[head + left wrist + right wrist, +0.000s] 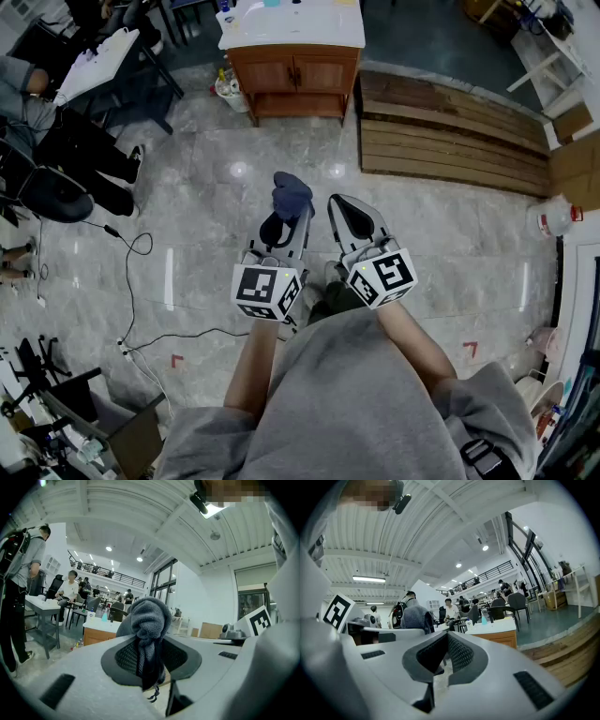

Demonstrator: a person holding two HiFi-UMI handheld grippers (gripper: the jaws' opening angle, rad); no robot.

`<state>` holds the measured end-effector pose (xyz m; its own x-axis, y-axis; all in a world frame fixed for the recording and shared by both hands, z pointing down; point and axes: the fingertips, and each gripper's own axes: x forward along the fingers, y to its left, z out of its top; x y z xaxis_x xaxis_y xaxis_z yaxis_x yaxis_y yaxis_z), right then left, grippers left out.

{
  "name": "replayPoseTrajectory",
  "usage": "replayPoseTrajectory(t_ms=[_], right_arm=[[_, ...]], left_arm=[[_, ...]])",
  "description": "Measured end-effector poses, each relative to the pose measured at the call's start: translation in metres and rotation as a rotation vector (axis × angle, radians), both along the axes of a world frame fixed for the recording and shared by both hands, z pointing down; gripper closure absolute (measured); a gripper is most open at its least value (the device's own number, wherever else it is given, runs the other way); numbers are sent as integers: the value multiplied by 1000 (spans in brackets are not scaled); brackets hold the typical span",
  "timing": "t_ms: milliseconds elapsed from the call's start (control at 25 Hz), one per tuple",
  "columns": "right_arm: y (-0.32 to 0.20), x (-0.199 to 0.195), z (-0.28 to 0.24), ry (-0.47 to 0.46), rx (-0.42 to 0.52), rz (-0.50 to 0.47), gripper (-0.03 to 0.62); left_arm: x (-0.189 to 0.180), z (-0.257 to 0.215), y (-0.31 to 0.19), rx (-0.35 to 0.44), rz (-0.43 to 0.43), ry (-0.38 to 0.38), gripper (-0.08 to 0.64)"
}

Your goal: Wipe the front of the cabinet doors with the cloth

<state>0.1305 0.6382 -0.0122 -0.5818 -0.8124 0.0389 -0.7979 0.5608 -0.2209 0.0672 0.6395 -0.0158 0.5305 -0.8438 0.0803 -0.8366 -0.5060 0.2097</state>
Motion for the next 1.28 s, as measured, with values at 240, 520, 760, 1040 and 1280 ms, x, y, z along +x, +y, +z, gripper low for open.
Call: replayPoseTrajectory(t_ms=[240, 520, 760, 1040, 1280], right_arm=[[-13, 11, 17, 2, -28, -12, 583], [-67, 27, 12, -14, -6, -35, 583], [-111, 48, 14, -55, -4, -42, 583], [-149, 55, 19, -71, -25, -52, 583], [-179, 45, 30, -87, -29, -52, 583]], left_arm=[[12, 16, -18, -31, -7, 1, 456], [29, 8, -70, -33, -21, -19, 456], [55, 7, -114, -40, -8, -52, 456], [53, 13, -152, -71, -29, -54, 456], [41, 23, -183, -76, -25, -51, 454]])
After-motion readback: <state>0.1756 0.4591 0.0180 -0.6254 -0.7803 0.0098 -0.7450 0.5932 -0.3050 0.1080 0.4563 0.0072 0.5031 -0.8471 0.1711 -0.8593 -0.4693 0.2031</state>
